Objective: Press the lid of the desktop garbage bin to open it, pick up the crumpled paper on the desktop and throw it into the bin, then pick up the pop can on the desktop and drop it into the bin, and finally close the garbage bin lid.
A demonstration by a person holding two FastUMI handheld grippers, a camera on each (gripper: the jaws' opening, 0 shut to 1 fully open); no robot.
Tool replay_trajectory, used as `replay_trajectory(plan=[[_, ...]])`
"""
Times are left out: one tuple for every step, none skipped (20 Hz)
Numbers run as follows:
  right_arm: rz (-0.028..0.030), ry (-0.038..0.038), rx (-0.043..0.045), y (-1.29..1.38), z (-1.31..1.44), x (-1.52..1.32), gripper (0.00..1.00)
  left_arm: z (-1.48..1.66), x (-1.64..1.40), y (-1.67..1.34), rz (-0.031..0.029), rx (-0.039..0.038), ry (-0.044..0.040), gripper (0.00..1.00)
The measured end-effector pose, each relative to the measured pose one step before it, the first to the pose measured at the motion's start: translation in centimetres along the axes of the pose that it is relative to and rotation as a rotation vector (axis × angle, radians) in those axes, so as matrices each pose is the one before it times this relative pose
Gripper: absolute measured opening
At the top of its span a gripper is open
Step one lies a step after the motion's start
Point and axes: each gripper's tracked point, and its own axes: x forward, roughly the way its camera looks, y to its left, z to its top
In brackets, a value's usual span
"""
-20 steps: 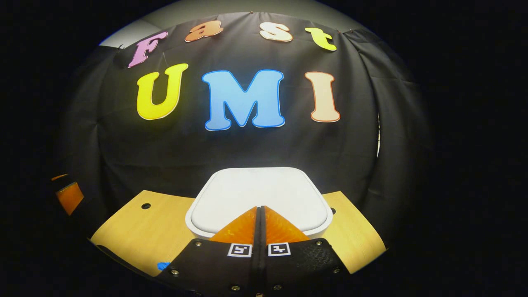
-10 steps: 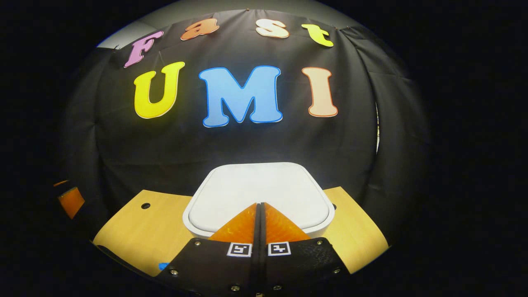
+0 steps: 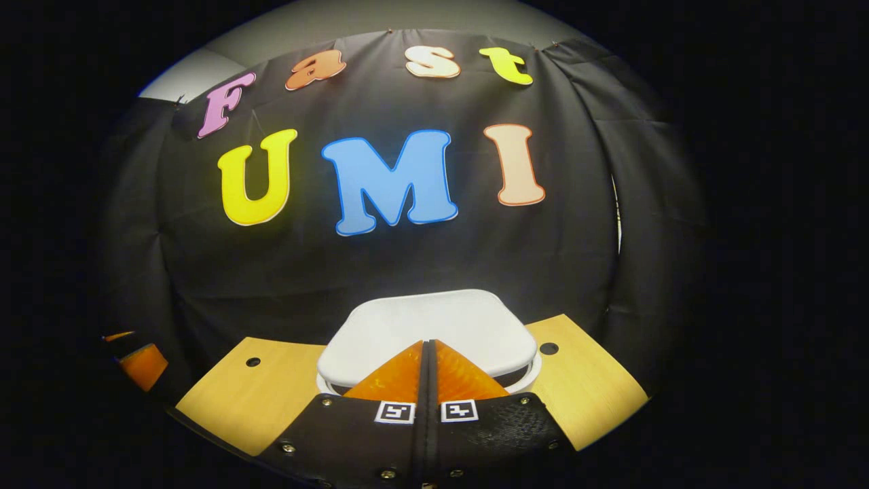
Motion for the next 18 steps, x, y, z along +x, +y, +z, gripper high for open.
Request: replay_trajectory(plan=[[-0.0011,-0.02034,-0.00923,0.07,0.797,-0.297,0.0,-0.112,0.011,0.021,0.00196,-0.00231,0.00232,1.0],[0.00029,-0.01632,-0.01002,-0.009,0.687,-0.268,0.0,-0.086,0.018,0.024,0.00109,-0.00192,0.00235,1.0],[0.00018,-0.01783,-0.00925,0.052,0.787,-0.156,0.0,-0.174,-0.029,0.009,-0.00042,-0.00125,0.00456,1.0],[0.0005,-0.01547,-0.00555,0.048,0.718,-0.121,0.0,-0.32,-0.273,0.023,-0.00025,-0.00054,0.00416,1.0],[0.00146,-0.01505,-0.00083,0.06,0.846,-0.174,0.0,-0.203,-0.273,0.037,-0.00351,-0.00207,0.00363,1.0],[-0.00054,-0.01276,0.00303,0.008,0.686,-0.09,0.0,0.048,-0.144,-0.096,-0.00383,-0.0015,-0.0005,1.0],[-0.00079,-0.00764,0.00461,0.023,0.443,-0.043,0.0,0.165,0.132,-0.083,-0.00173,0.00097,-0.00027,1.0],[0.00145,-0.00372,0.00432,-0.007,0.263,-0.067,0.0,0.036,0.039,-0.047,-0.00098,0.00191,-0.00058,1.0],[-0.00133,-0.00202,0.00124,0.055,0.107,-0.094,0.0,0.088,0.062,-0.023,-0.00172,0.00032,-0.00089,1.0],[-0.00114,0.00019,-0.00056,-0.063,0.101,-0.046,0.0,0.015,0.016,0.0,-0.00096,-0.00073,0.00059,1.0],[0.00093,0.0036,0.00102,0.019,0.021,-0.034,0.0,-0.018,0.086,-0.017,-0.00113,-0.00114,0.00232,1.0],[0.00015,0.00587,0.00031,-0.062,-0.025,-0.026,0.0,-0.054,0.027,-0.029,-0.00026,0.0004,0.00309,1.0],[-0.00185,0.00513,-0.00158,-0.069,-0.128,-0.062,0.0,-0.201,0.011,-0.059,-0.00028,0.00179,0.00554,1.0],[-0.00015,0.00336,-0.00239,-0.02,0.006,-0.121,0.0,-0.349,0.0,-0.004,-0.00228,0.00148,0.00883,1.0],[0.00066,-0.00048,-0.00116,0.028,0.143,-0.109,0.0,-0.386,0.011,-0.061,-0.00453,-0.00079,0.01007,1.0],[0.00185,0.00128,0.00049,0.043,-0.092,-0.099,0.0,-0.465,-0.084,-0.105,-0.00528,-0.00098,0.00998,1.0],[0.00122,0.00057,-0.00005,0.031,0.059,-0.085,0.0,-0.328,0.006,-0.069,-0.00286,0.00101,0.00734,0.99],[0.00029,0.00119,-0.00354,0.067,0.082,-0.061,0.0,-0.519,0.152,-0.023,-0.00187,0.00512,0.01284,0.97]])
